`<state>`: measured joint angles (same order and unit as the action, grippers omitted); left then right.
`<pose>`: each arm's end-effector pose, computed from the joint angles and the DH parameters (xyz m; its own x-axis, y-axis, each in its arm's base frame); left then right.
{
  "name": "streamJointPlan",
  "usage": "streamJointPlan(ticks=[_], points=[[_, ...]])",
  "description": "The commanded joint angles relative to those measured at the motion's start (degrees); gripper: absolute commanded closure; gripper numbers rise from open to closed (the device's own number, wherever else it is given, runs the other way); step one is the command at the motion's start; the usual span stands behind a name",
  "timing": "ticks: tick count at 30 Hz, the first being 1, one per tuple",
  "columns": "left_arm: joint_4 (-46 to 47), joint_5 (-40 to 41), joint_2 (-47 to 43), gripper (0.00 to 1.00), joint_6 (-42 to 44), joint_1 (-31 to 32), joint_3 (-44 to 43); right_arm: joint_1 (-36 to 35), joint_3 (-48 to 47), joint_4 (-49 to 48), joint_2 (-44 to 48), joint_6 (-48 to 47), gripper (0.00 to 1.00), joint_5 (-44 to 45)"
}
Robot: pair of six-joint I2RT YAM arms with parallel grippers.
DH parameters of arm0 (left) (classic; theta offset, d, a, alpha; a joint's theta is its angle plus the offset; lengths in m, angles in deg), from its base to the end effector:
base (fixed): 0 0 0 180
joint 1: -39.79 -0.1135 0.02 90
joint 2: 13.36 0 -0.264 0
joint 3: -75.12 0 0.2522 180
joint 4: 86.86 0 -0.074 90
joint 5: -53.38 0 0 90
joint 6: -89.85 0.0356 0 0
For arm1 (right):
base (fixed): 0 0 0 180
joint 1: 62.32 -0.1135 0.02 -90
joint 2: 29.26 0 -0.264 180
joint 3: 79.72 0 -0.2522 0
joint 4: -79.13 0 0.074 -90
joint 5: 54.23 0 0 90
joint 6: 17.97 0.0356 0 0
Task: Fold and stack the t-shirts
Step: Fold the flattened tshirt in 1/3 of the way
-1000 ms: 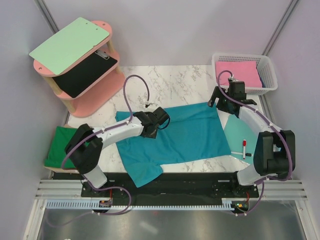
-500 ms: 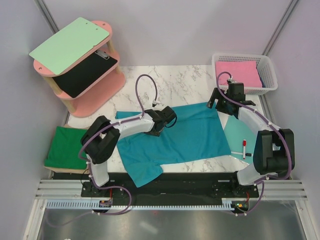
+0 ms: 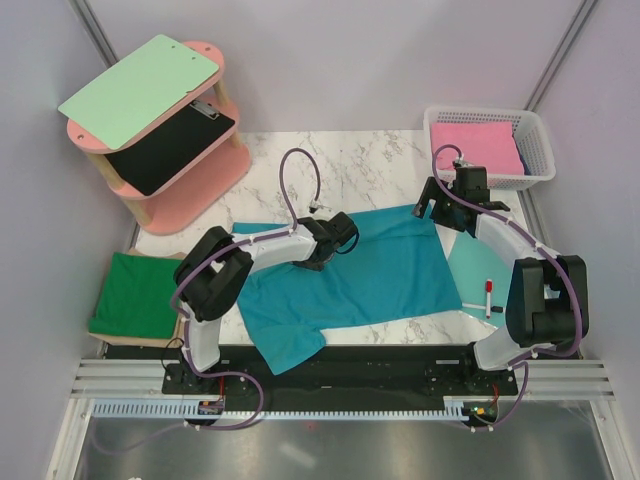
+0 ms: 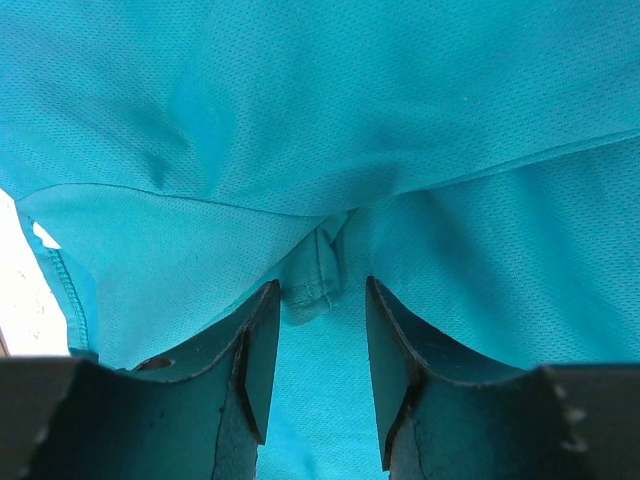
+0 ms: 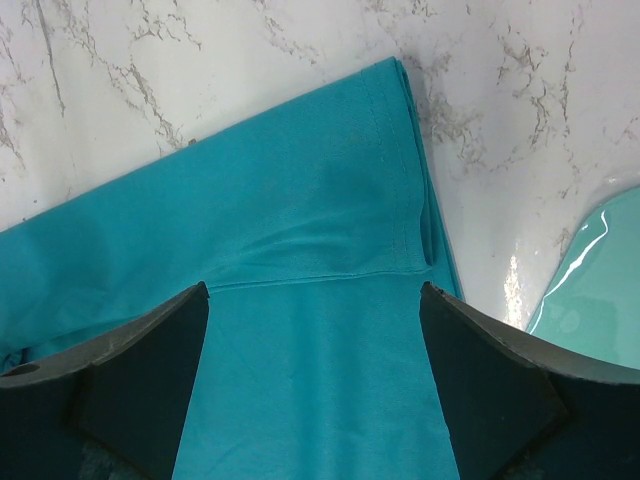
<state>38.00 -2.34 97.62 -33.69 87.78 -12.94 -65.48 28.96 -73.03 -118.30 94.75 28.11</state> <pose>0.2613 -0.2602 0.1606 -0.8419 0.2525 -0.4769 0.0850 0.9348 0.3450 0.3316 0.0231 0.2227 -0.7147 0.3439 -0.6091 0.1390 0.9232 0.3582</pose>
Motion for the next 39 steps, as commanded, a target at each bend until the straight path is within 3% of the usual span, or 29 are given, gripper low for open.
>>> streamJointPlan(ticks=[1,10,13,14,16,31,39], points=[[1.04,3.24,0.64,0.54,0.14,0.09,-1.63,-0.18,0.26,-1.69,-0.17,0.04,0.07,-0.51],[-1.15,5.97,1.35,0.60,-1.96,-1.58,-1.81,-0.18,0.61,-1.78,-0.17,0.13,0.07,-0.95],[-1.41,6.23,1.08,0.73,-2.23,-2.37,-1.28,-0.09,0.78,-1.87,-0.26,0.13,0.07,-1.13],[-1.33,6.32,0.82,0.84,-2.14,-2.46,-1.20,-0.18,0.87,-2.04,-0.35,0.22,0.06,-1.39],[-1.50,7.02,0.47,0.97,-2.41,-2.55,-1.11,-0.18,1.04,-2.13,-0.35,0.31,0.06,-1.57],[-8.09,1.94,-9.37,0.98,2.68,-2.46,-2.86,-0.18,1.13,-2.57,-1.14,0.39,0.06,-2.01],[-10.90,-2.90,-7.45,0.98,5.59,-2.28,-2.34,-0.53,0.52,-2.22,-1.58,-0.04,0.05,-1.92]])
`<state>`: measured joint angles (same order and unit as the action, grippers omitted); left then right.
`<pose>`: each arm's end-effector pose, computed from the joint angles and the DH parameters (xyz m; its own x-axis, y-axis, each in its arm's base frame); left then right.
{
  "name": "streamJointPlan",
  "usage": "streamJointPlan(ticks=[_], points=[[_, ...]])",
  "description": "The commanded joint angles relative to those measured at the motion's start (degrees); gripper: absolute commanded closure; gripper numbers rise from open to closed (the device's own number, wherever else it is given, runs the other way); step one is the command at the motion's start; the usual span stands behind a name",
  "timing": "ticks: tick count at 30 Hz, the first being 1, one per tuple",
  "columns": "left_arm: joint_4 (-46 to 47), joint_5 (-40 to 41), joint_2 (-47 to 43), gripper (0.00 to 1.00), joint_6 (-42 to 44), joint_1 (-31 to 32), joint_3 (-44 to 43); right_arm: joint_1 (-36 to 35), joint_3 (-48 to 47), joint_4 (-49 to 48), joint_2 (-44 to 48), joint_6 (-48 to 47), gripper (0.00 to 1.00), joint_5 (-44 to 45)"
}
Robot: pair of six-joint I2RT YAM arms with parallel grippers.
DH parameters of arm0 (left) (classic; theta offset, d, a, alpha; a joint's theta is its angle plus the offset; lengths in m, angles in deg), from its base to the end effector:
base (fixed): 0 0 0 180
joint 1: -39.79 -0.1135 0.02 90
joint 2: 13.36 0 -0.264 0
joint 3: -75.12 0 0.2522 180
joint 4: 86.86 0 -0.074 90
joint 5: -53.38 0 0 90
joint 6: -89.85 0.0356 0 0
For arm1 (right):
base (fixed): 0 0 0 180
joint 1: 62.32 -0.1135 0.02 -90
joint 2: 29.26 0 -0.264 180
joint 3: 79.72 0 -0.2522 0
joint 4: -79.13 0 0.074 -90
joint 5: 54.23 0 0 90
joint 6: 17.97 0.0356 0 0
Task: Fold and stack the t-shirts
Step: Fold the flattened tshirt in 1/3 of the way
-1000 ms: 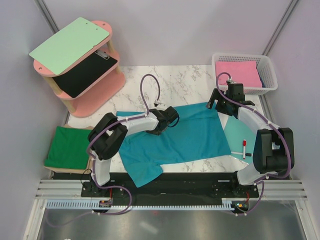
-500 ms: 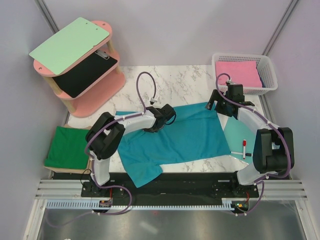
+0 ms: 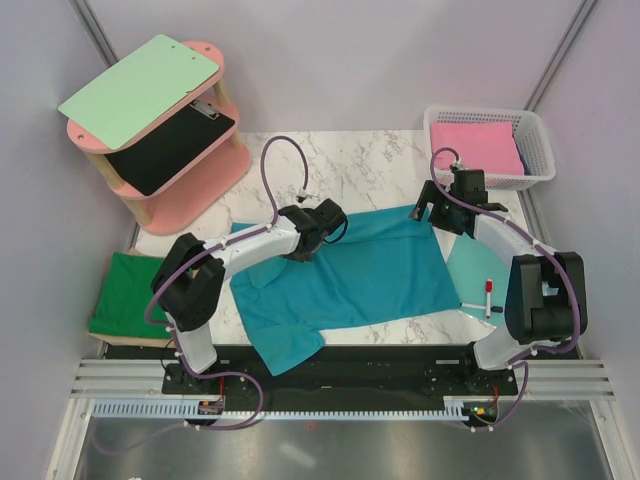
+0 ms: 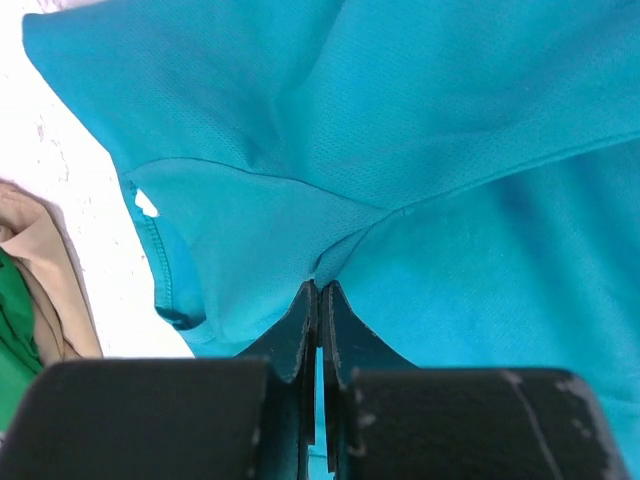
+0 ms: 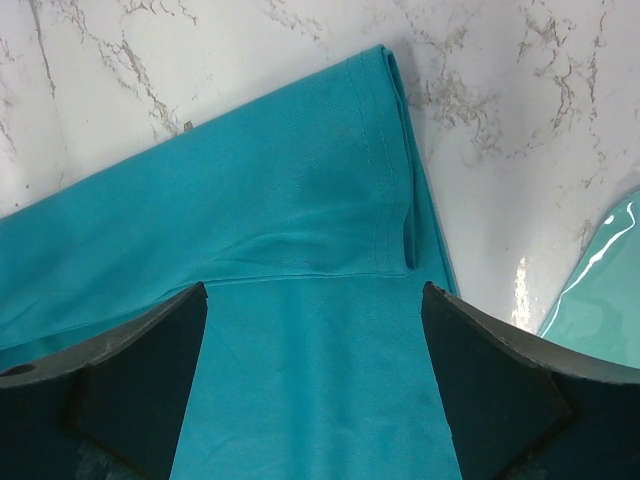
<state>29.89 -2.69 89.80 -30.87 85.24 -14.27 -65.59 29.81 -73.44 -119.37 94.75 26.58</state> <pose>0.2585 -0.2343 0.2096 -0.8448 0.2540 -0.4709 0.0835 0.9319 0.3529 0.3315 0.0246 0.2128 -0.7380 0.3397 -0.5831 0.1302 0.9195 0.3709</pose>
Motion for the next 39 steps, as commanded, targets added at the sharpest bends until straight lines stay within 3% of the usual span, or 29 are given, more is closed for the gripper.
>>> streamJointPlan(ticks=[1,9,14,15,17,18,21,23,26,28,29,30,31,32,33,34,39], points=[[-2.97,-3.25,1.16,0.98,2.94,0.34,-0.92,-0.42,-0.33,-1.72,-0.60,-0.13,0.05,-0.30],[-5.79,-5.45,2.31,0.98,2.77,2.36,-0.30,-0.78,-0.95,-1.45,-1.12,-0.13,0.05,-0.21],[-7.36,-7.30,2.14,0.86,3.12,3.33,-0.13,-1.04,-1.39,-1.02,-1.56,-0.40,0.04,-0.21],[-7.81,-7.04,1.97,0.70,2.69,3.33,-0.13,-1.21,-1.56,-1.10,-1.56,-0.40,0.04,-0.21],[-8.60,-5.11,1.35,0.51,1.90,3.42,0.05,-1.39,-1.74,-0.75,-1.48,-0.75,0.04,-0.13],[-8.77,-4.23,0.39,0.34,1.02,3.42,0.31,-1.39,-1.91,-0.66,-1.56,-0.92,0.03,-0.13],[-8.86,-0.11,-2.33,0.11,-0.47,3.24,0.75,-2.18,-2.44,-0.31,-1.56,-1.71,0.03,-0.04],[-8.69,2.89,-3.66,0.02,-1.27,2.80,0.93,-3.58,-2.97,-0.05,-1.56,-2.50,0.03,0.49],[-5.71,3.16,-5.50,0.00,-0.66,0.00,1.63,-6.56,-4.37,0.83,-2.18,-3.56,0.04,2.51],[-1.32,0.79,-6.03,0.12,1.62,-3.15,2.86,-8.85,-5.08,1.18,-2.88,-4.70,0.05,3.03],[-0.09,-0.17,-5.95,0.26,2.59,-4.31,3.82,-9.56,-5.51,1.36,-3.23,-4.96,0.10,2.86],[2.53,-2.62,-6.03,0.77,3.03,-5.54,4.35,-10.17,-5.69,1.44,-3.41,-5.40,0.17,2.17],[3.34,-3.86,-5.86,0.97,3.12,-7.90,4.88,-11.22,-5.87,1.18,-4.02,-5.75,0.31,0.94],[4.48,-4.92,-5.77,0.98,3.12,-8.88,5.93,-11.58,-6.13,1.27,-4.37,-6.02,0.61,-0.90],[5.80,-7.54,-5.95,0.98,3.38,-9.76,6.72,-12.02,-6.22,1.27,-4.81,-5.93,0.83,-1.70],[7.99,-8.78,-6.03,0.98,3.47,-11.07,7.43,-12.63,-6.22,1.44,-5.34,-5.85,1.00,-2.14],[11.00,-13.71,-5.51,0.98,2.07,-13.11,11.12,-14.84,-6.22,2.76,-6.31,-6.02,1.00,-3.11]])
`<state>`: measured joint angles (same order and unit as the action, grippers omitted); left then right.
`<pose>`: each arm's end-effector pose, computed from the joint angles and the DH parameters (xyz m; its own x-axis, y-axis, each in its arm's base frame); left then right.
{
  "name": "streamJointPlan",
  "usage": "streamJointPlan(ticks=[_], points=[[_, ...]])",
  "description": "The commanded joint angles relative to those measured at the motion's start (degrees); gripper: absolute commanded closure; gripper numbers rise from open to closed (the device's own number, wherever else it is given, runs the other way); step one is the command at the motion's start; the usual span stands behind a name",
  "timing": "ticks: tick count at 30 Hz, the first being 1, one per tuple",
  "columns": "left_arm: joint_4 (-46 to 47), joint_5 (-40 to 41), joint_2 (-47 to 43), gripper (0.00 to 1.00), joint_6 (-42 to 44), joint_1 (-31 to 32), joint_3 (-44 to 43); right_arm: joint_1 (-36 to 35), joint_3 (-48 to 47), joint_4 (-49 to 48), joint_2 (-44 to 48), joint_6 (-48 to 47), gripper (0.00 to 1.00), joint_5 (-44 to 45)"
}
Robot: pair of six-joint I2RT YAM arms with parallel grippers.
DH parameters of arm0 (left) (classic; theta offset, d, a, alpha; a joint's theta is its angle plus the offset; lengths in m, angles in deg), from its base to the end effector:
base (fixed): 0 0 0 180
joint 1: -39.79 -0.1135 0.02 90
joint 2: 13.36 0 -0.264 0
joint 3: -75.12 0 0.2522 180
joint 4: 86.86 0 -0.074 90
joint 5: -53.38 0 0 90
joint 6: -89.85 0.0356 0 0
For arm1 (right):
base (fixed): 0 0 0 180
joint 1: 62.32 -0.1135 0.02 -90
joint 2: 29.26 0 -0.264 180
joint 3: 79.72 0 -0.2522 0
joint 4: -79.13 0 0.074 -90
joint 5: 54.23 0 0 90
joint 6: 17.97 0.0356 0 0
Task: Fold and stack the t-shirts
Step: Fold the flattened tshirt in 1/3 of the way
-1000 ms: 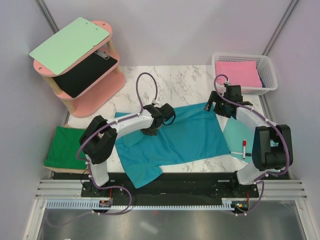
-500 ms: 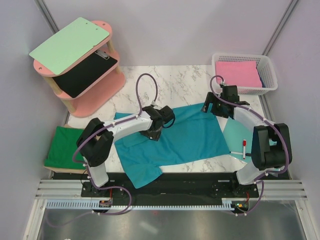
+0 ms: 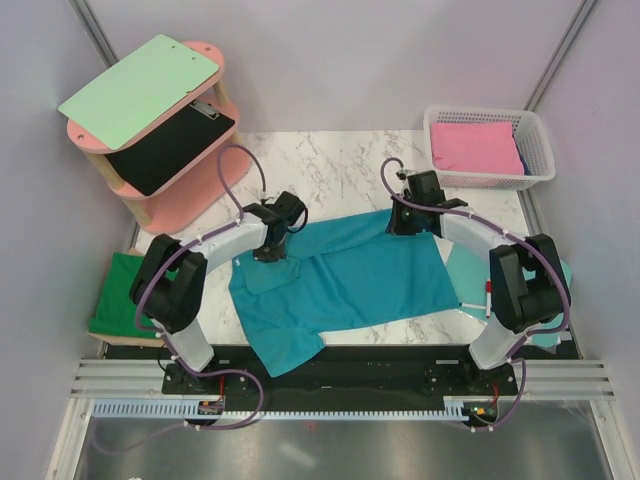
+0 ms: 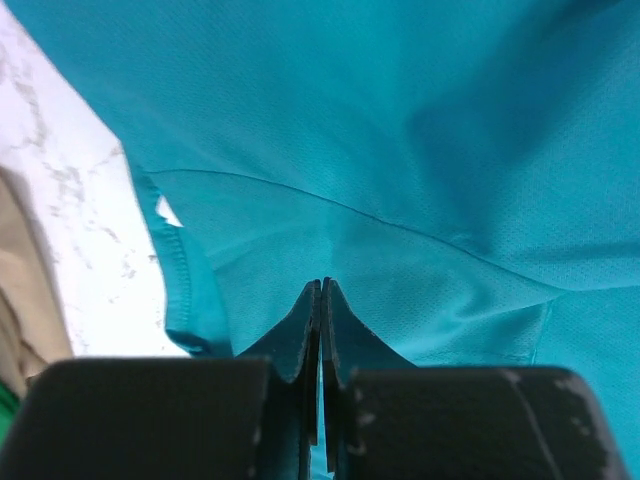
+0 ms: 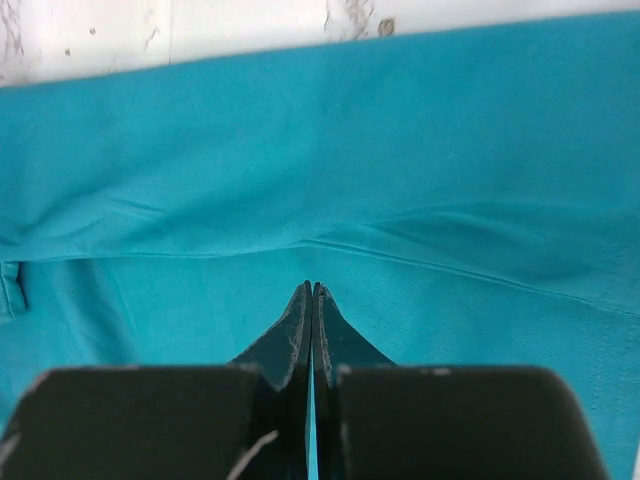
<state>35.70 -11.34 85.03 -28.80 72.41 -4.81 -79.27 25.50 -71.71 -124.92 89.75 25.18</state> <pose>0.2808 -0.1616 0.1918 -0.9086 0.0668 -0.4124 -0.0408 0.9682 0.2467 0.3345 0.1088 0.2028 -0.8200 0.0629 -0.5689 -0.1574 0.9309 0.3297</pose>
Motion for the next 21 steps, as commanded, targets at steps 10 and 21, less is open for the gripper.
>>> streamJointPlan(ticks=[10,21], points=[[6.24,-7.26,5.75,0.98,-0.98,-3.09,0.00,-3.79,-2.79,2.62,-7.61,-0.93,1.00,1.18],[3.52,-4.19,17.44,0.98,1.04,-5.72,-13.36,-3.88,-8.50,1.39,-18.59,0.57,1.00,6.89]])
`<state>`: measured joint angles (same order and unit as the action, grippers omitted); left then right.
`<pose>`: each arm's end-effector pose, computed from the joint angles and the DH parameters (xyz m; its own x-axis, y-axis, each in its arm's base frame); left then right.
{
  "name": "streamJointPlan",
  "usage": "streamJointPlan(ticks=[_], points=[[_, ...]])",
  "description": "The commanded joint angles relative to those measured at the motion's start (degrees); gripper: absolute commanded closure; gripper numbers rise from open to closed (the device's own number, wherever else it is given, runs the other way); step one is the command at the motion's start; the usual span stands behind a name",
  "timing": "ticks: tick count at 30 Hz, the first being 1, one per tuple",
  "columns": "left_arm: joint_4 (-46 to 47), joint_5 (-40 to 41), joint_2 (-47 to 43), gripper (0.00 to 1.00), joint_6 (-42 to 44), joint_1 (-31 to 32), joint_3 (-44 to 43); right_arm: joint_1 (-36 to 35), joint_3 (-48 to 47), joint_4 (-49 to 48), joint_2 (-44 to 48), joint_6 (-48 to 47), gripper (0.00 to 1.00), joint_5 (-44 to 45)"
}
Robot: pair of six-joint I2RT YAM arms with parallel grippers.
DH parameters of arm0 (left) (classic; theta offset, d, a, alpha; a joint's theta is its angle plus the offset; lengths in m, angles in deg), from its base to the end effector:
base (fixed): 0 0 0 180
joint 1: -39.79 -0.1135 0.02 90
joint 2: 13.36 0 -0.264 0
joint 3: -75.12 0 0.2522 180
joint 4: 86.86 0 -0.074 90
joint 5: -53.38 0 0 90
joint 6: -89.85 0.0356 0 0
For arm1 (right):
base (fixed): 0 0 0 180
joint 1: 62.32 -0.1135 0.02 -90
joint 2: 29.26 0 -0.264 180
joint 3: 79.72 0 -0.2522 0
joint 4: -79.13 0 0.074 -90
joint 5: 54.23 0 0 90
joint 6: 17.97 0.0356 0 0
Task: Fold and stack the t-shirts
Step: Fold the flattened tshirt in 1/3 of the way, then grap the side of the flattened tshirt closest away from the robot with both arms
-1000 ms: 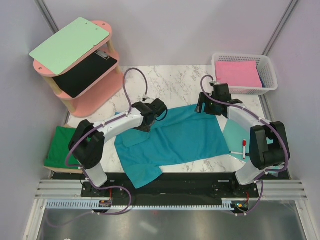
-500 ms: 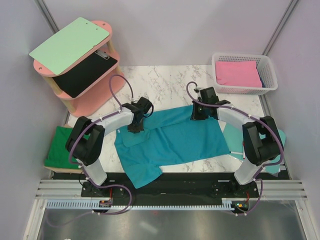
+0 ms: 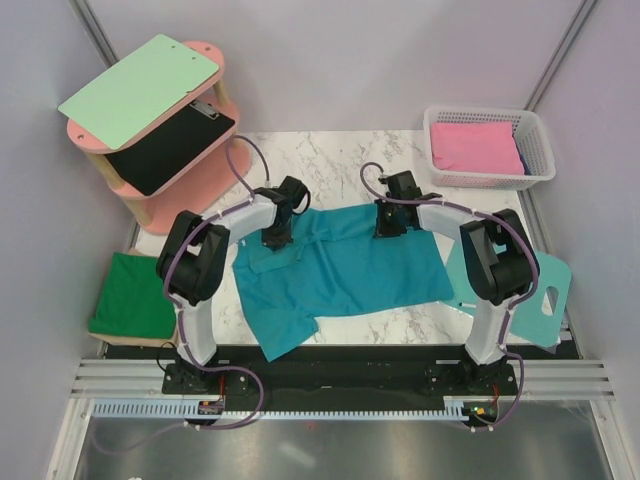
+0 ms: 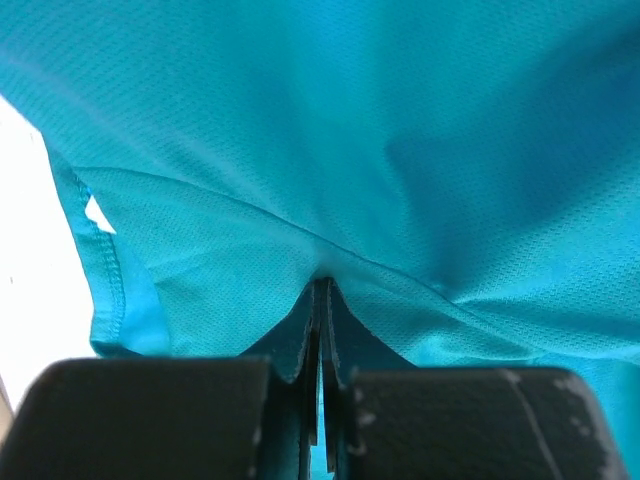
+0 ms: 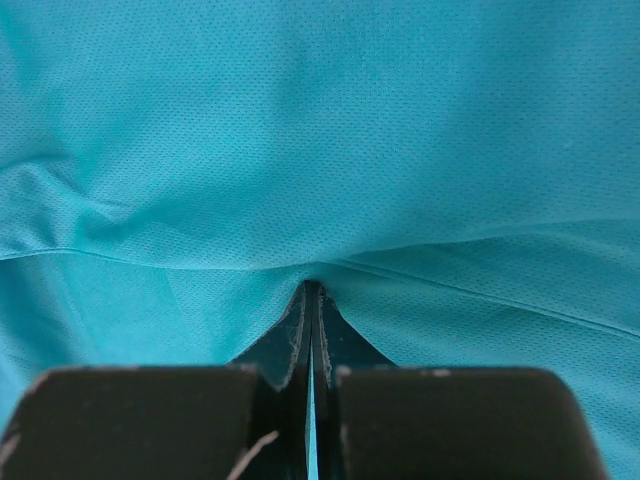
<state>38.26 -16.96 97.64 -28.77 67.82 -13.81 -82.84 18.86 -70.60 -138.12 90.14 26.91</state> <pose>0.3345 -0.1645 0.1605 -0.9347 -0.0134 -0.3552 -0.0823 0.9803 0.1795 0.3610 0.1410 0.1548 -0.8841 -0.0030 -0.4673 -0.1563 0.9442 0.2898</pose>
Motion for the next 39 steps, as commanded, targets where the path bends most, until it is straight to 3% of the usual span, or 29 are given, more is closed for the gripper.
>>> streamJointPlan(ticks=[1,14,18,21,22,24,26,27,29,30,33,36,39], points=[[0.61,1.69,6.67,0.98,1.46,-1.40,-6.71,-0.23,-3.60,0.27,-6.18,0.09,1.00,5.52],[-4.58,10.13,14.86,0.98,4.89,-6.94,-21.41,-0.05,-15.49,3.97,-14.54,1.58,1.00,15.37],[-3.79,9.52,13.37,0.98,6.03,-6.41,-23.08,-0.05,-14.70,3.36,-11.66,1.67,1.00,16.24],[0.32,9.00,7.41,0.98,7.52,-4.31,-18.54,-0.05,-10.33,-0.06,-4.19,1.75,1.00,16.51],[1.47,8.82,2.78,0.93,8.31,-3.52,-16.95,0.03,-8.82,-1.12,-1.56,1.84,0.99,16.60],[3.93,8.20,-2.08,0.83,8.14,-1.07,-12.22,-0.05,-4.70,-3.06,6.18,2.28,0.91,17.21],[5.26,6.02,-9.02,0.55,7.45,0.61,-8.60,-0.05,-1.96,-3.94,13.36,2.37,0.83,17.65],[6.40,5.39,-11.05,0.45,5.87,2.01,-4.49,0.03,0.66,-3.94,15.50,2.72,0.68,17.74],[7.20,3.99,-16.76,0.28,4.81,3.60,0.10,0.30,3.66,-3.51,21.54,3.25,0.53,17.91],[7.29,4.16,-18.09,0.26,2.89,5.00,4.29,1.08,6.55,-3.16,23.41,3.51,0.37,17.83],[7.37,3.37,-24.59,0.24,-1.33,7.03,13.26,5.02,12.00,-0.26,29.92,5.00,0.21,15.91],[7.90,1.61,-30.92,0.24,-5.55,8.00,21.26,11.09,18.32,1.76,35.37,6.85,0.21,9.77],[8.08,-1.02,-37.40,0.24,-9.50,8.18,27.60,14.44,24.12,3.79,39.42,8.26,0.21,9.04]])
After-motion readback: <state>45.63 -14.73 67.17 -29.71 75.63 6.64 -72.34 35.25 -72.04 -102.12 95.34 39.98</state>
